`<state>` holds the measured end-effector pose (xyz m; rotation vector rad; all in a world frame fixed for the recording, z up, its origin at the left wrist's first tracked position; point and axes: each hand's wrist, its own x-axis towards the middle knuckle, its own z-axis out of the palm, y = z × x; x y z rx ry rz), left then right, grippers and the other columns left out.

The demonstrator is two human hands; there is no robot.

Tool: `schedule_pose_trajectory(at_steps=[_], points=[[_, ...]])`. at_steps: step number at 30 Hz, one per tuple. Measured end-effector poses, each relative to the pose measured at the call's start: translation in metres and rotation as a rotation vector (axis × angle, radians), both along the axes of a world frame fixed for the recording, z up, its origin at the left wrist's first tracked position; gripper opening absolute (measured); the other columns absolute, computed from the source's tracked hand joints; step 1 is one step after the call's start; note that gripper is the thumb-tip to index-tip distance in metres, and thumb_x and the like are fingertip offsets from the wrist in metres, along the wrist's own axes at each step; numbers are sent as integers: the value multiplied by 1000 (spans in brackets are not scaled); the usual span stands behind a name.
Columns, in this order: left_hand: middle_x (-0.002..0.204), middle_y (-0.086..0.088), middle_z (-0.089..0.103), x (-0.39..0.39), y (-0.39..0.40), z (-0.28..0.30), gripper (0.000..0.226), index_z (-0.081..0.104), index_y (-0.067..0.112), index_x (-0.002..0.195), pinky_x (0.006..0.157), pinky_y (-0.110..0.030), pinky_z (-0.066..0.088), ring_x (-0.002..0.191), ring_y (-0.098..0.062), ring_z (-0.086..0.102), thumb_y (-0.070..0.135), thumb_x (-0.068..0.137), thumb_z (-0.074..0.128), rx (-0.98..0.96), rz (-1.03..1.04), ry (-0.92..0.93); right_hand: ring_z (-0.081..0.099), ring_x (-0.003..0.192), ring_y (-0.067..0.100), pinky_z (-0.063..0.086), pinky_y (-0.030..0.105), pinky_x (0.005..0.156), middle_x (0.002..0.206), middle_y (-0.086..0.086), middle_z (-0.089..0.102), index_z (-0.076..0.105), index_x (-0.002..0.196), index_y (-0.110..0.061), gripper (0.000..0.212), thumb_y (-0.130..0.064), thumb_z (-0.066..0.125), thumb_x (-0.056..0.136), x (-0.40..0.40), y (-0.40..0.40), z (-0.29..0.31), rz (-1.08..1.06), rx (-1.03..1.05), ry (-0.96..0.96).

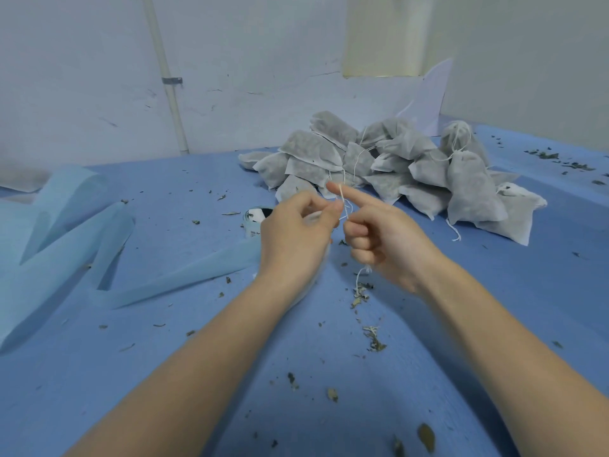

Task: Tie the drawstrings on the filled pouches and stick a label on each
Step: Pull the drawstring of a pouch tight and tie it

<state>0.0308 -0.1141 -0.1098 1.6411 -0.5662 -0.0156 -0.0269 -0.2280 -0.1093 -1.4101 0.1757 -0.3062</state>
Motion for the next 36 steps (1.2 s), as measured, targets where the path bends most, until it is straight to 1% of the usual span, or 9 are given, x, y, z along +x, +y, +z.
schedule_pose_trajectory(at_steps=[4,8,11,14,17,20,24,29,36], points=[[72,16,67,1,-2,0,15,72,22,80,65,-7,39,73,1,59,35,85,65,115,48,-114,24,45,7,25,16,41,48,-13,38,60,126,-39,57,-1,36,91,-2,5,-1,-74,-339,60],[53,18,57,2,-4,-2,19,71,20,75,58,-10,36,63,-1,54,30,89,61,130,93,-118,29,44,6,27,16,42,49,-14,41,61,122,-36,47,-5,41,92,-1,7,-1,-106,-433,73],[61,15,63,1,-4,-1,19,69,21,75,65,-20,42,64,-7,57,28,90,59,89,83,-61,34,50,11,31,20,48,55,-8,47,53,100,-23,16,-10,51,91,0,8,-3,-226,-495,57],[60,14,65,4,-1,-1,20,67,25,70,67,-24,45,57,-6,55,25,89,61,2,72,37,33,48,10,30,23,51,50,-11,40,42,86,-20,19,-14,59,90,-1,4,-9,-308,-471,27],[60,11,66,8,0,0,22,68,23,67,67,-27,47,62,-9,55,19,88,63,-117,28,156,31,44,6,29,17,42,51,-11,37,57,85,-16,9,-14,63,91,-1,0,-11,-206,-262,11],[60,4,63,6,0,-1,22,68,17,66,61,-24,40,63,-11,53,12,87,63,-195,-94,220,27,43,5,28,14,42,53,-14,46,74,87,-16,12,-22,64,90,-2,-6,-12,-144,-342,11],[58,7,59,7,4,-5,23,70,27,65,64,-22,39,63,-4,53,22,86,64,9,-113,-65,23,43,7,25,15,41,46,-13,33,74,70,-17,19,-29,70,83,-4,-10,-7,-158,-341,70],[87,1,65,7,4,-10,16,71,18,86,74,-27,38,83,-17,58,25,91,57,343,90,-524,18,46,9,19,18,39,53,-8,25,65,54,-17,33,-27,69,85,-3,-11,-5,-145,-53,112],[87,4,65,4,0,-17,17,64,18,85,70,-23,35,85,-15,56,30,92,54,300,187,-393,23,43,6,24,16,41,44,-12,32,76,90,-8,10,-12,68,85,-2,-5,-8,-207,-180,78]])
